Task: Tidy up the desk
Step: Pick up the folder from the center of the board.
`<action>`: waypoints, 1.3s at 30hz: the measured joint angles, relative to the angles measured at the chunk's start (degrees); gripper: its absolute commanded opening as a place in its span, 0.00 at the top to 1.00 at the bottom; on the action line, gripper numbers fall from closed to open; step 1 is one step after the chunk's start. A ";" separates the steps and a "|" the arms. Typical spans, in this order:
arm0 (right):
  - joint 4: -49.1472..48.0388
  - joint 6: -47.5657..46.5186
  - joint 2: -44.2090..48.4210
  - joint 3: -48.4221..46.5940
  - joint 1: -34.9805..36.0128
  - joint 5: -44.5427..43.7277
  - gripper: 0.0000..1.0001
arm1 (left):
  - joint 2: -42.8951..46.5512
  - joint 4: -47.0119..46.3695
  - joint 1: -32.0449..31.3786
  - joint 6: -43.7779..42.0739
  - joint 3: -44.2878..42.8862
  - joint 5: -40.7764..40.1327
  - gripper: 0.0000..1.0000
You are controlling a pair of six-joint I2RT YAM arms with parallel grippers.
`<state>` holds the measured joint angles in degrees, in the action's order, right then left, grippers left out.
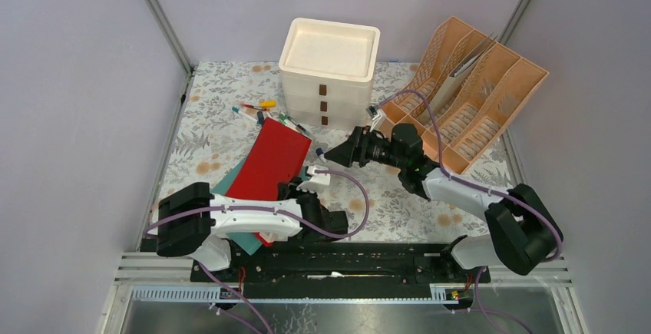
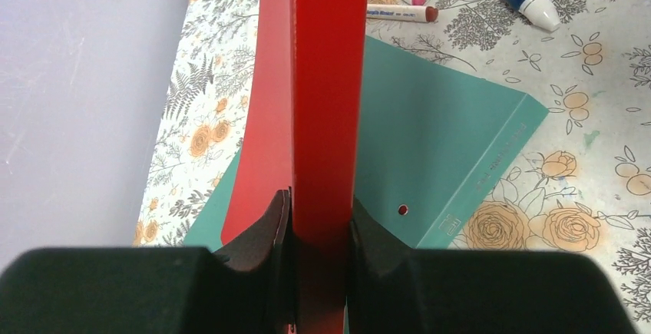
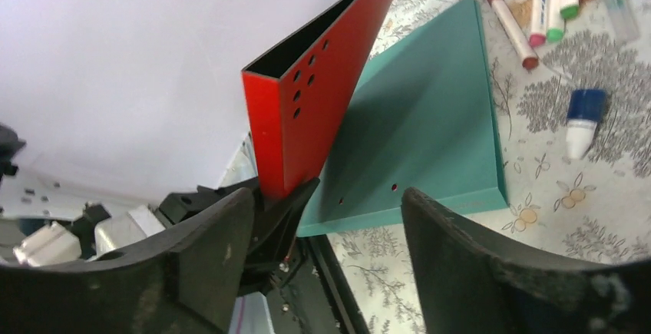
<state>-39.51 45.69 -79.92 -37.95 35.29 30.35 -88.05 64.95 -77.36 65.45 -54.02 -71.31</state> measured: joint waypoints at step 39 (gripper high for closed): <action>49.20 -58.95 30.12 -11.30 -22.03 32.33 0.00 | 31.19 -22.82 -28.98 -24.50 -5.68 -0.15 1.00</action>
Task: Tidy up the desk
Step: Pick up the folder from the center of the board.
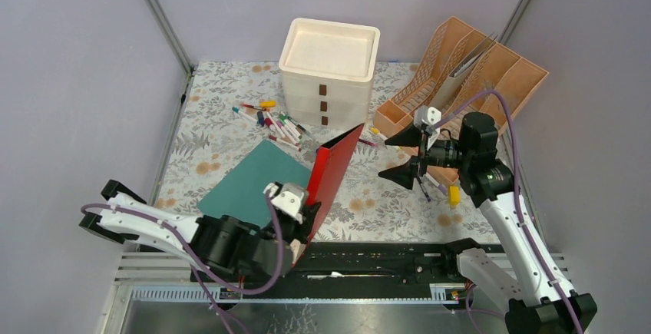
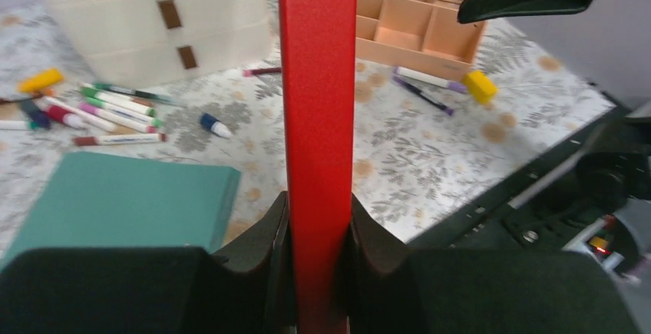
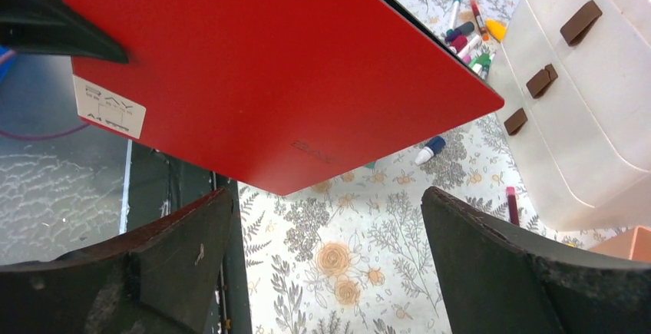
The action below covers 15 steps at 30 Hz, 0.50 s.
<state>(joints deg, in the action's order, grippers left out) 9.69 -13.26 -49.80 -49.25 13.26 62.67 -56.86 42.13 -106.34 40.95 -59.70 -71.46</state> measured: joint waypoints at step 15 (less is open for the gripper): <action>6.97 -3.74 0.44 -2.75 -8.70 -1.92 0.00 | 20.13 -57.42 3.28 -45.88 23.87 14.78 1.00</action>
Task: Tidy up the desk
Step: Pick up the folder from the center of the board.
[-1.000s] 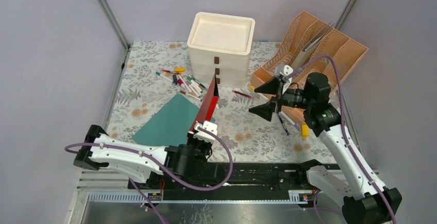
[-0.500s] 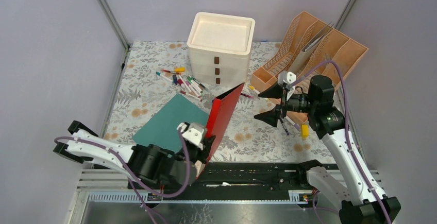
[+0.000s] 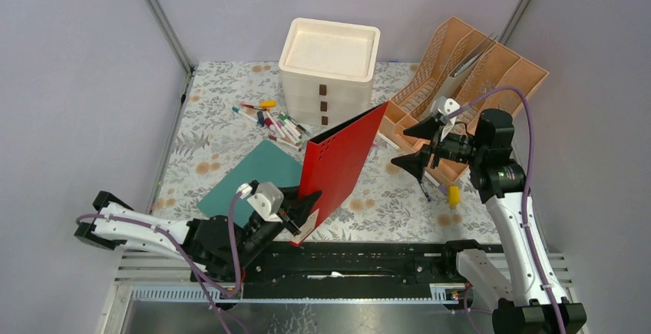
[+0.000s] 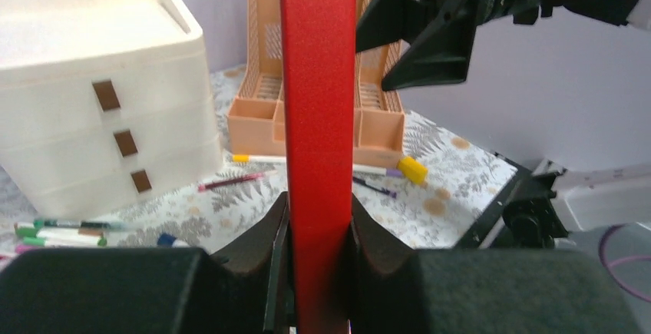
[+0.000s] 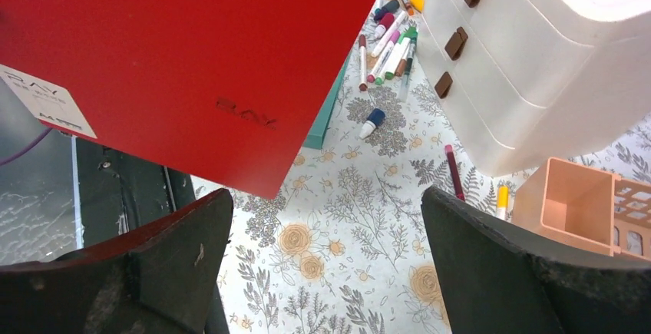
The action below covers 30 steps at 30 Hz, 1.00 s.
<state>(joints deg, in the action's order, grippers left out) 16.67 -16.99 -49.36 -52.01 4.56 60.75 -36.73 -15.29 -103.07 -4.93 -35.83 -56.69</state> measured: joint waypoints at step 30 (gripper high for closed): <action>-20.83 14.93 -7.76 10.51 -1.25 9.99 0.00 | -7.96 -15.89 47.01 23.39 3.52 60.24 1.00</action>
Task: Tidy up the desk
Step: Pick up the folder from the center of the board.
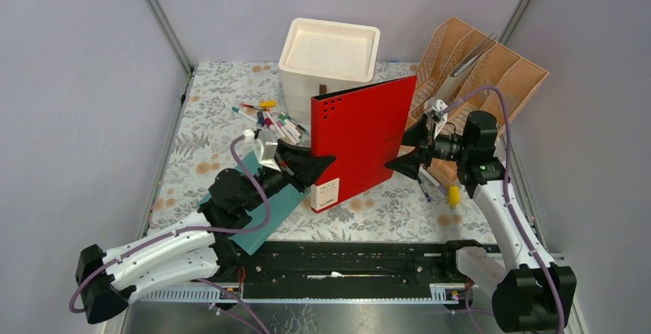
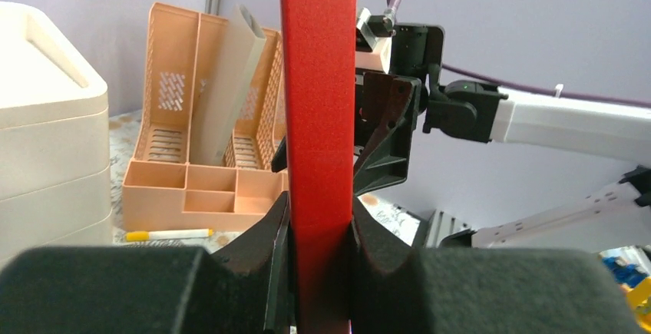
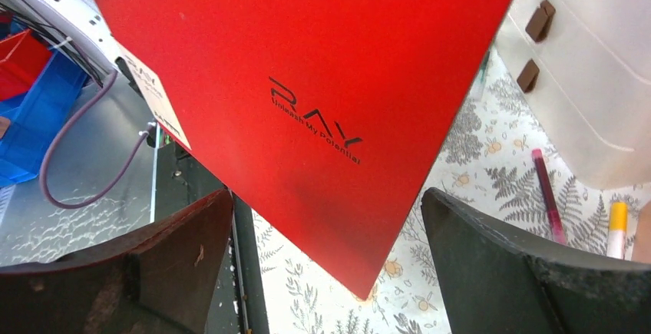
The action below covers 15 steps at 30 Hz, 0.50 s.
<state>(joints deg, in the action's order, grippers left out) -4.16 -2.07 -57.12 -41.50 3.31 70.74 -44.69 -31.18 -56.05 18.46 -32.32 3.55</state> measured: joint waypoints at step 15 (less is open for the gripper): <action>-15.96 17.86 2.25 2.32 0.44 4.61 0.01 | -0.72 -14.93 8.55 16.57 3.80 10.73 1.00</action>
<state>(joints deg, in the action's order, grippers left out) -20.12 15.79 -54.87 -39.18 3.75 75.35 -45.41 -46.11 -47.51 35.03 -28.51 14.28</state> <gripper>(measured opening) 0.994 0.257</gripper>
